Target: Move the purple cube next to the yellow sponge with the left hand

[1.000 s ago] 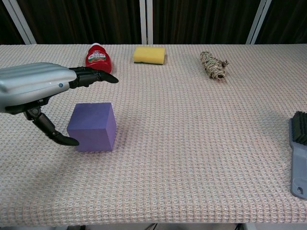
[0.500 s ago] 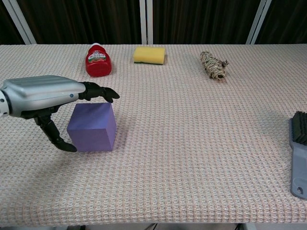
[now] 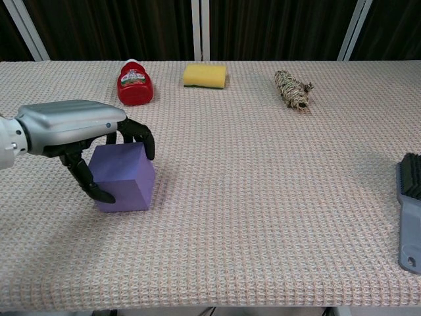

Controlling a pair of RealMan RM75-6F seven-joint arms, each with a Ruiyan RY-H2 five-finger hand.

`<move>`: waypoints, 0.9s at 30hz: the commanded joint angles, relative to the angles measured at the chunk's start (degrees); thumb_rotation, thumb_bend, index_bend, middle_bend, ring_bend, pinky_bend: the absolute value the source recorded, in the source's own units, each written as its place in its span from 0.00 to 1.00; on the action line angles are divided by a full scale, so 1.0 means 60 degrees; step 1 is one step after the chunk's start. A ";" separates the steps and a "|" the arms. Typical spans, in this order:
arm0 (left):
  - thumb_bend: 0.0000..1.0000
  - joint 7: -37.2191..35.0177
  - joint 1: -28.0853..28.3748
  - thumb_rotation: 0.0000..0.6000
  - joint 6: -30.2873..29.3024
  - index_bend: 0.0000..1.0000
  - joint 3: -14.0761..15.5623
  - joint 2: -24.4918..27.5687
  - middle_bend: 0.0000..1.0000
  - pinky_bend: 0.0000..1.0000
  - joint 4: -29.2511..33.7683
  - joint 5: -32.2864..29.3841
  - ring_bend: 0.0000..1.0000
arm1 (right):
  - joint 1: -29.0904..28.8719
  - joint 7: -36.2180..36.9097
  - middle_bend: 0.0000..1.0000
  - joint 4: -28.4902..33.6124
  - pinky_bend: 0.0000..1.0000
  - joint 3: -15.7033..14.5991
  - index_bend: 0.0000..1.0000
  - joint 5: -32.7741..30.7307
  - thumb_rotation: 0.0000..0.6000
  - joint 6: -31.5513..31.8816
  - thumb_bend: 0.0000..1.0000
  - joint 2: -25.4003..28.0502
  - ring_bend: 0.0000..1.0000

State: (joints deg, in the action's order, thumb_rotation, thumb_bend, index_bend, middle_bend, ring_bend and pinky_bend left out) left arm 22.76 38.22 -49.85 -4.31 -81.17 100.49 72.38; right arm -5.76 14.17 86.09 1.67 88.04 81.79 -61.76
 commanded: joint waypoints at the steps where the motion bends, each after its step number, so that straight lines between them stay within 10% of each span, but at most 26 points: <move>1: 0.15 -0.0097 -0.0024 1.00 -0.0225 0.44 -0.0007 -0.0013 0.49 0.51 -0.0007 0.0117 0.41 | -0.0005 0.0000 0.00 -0.0011 0.00 -0.0004 0.00 -0.0011 1.00 -0.0023 0.31 -0.0010 0.00; 15: 0.18 -0.1823 0.1559 1.00 0.0816 0.46 -0.2096 0.0622 0.50 0.54 -0.0592 -0.1094 0.43 | 0.0036 0.0001 0.00 0.0109 0.00 0.0035 0.00 0.0032 1.00 0.0145 0.31 0.0077 0.00; 27: 0.21 -0.2050 0.4145 1.00 0.2353 0.46 -0.2671 -0.1812 0.50 0.55 -0.4232 -0.2762 0.43 | 0.0120 0.0256 0.00 -0.0011 0.00 0.0070 0.00 -0.0090 1.00 0.0192 0.31 0.0145 0.00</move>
State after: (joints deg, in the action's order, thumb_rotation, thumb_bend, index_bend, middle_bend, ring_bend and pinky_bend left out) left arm 9.24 59.33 -37.56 -20.05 -87.92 80.05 58.81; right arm -5.06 15.68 86.04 2.06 87.53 82.92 -60.92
